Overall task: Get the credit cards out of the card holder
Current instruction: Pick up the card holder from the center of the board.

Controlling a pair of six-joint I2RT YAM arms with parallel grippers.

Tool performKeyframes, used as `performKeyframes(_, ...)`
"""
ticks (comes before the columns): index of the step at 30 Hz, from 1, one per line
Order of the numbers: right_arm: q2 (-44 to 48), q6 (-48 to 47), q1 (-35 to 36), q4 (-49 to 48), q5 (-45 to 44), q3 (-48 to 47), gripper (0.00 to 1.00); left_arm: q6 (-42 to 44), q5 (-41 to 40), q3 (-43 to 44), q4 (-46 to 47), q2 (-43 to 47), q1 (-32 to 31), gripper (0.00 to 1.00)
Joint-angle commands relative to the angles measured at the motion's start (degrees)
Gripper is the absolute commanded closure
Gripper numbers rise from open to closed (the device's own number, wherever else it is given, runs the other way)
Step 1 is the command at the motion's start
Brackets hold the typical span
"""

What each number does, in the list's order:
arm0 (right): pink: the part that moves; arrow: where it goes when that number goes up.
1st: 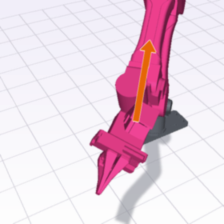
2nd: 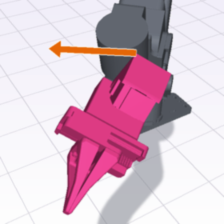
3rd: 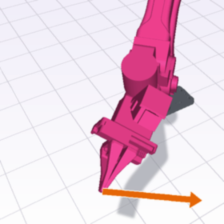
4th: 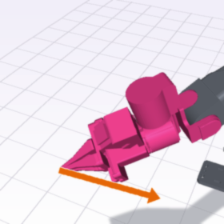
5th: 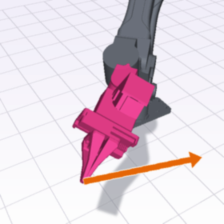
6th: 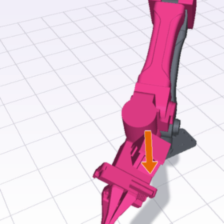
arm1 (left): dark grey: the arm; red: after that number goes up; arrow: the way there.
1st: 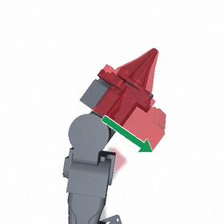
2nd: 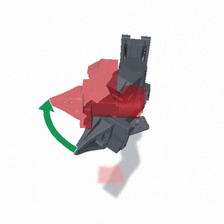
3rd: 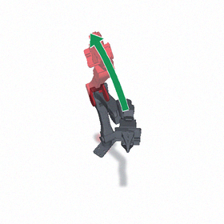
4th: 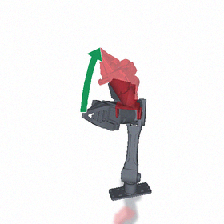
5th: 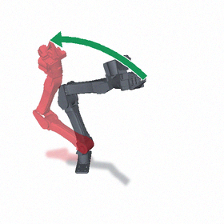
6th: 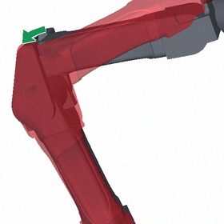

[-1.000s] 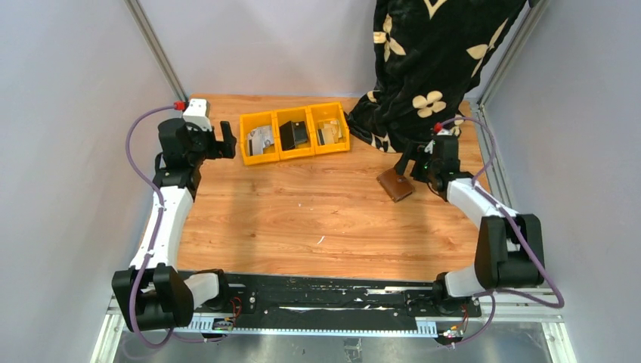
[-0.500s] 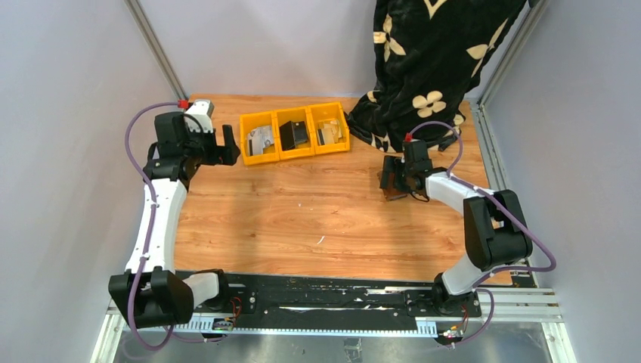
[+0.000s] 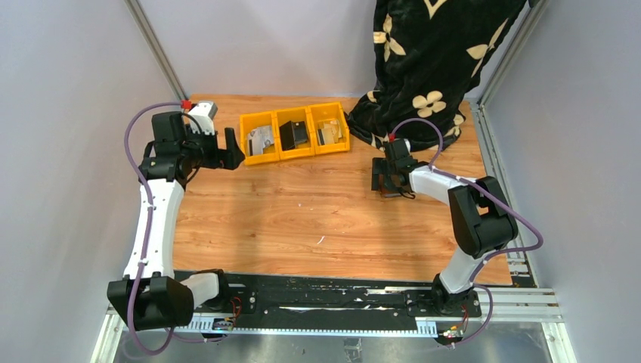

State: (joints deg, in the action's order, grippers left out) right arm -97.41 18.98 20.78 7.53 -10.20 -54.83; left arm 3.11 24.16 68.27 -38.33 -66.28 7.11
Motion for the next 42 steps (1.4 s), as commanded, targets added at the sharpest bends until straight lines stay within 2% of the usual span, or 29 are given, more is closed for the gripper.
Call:
performKeyframes(1, -1.92, -0.7, 0.76, 2.64, -1.35, -1.23, 0.05, 0.47, 3.65, 1.08, -2.0, 0.91, 0.44, 0.0)
performKeyframes(8, -4.35, -1.71, 0.76, 3.09, 0.42, -3.31, 0.06, 0.58, 4.01, 2.74, -3.65, 0.97, 0.44, 0.0)
performKeyframes(15, -3.82, -1.7, 2.24, 1.09, 1.73, -3.28, 0.21, 0.23, 5.75, 2.62, -4.5, 1.67, 0.47, 0.0)
performKeyframes(25, 4.26, 0.67, 10.77, -6.91, 4.77, -2.65, 0.24, -9.78, 6.39, 3.01, -4.93, 1.9, 0.44, 0.0)
performKeyframes(31, 8.24, 4.27, 16.49, -12.02, 8.04, -5.2, 0.24, -15.59, 14.16, 1.57, -4.65, 1.56, 0.28, 0.0)
performKeyframes(34, 9.7, 4.94, 20.81, -14.47, 8.18, -6.7, 0.24, -16.35, 19.81, -1.1, -3.58, 1.79, -1.23, 0.0)
performKeyframes(42, 12.21, 6.16, 29.83, -20.95, 7.21, -9.5, 0.23, -21.05, 20.5, -2.32, -1.92, 1.45, -6.49, 0.0)
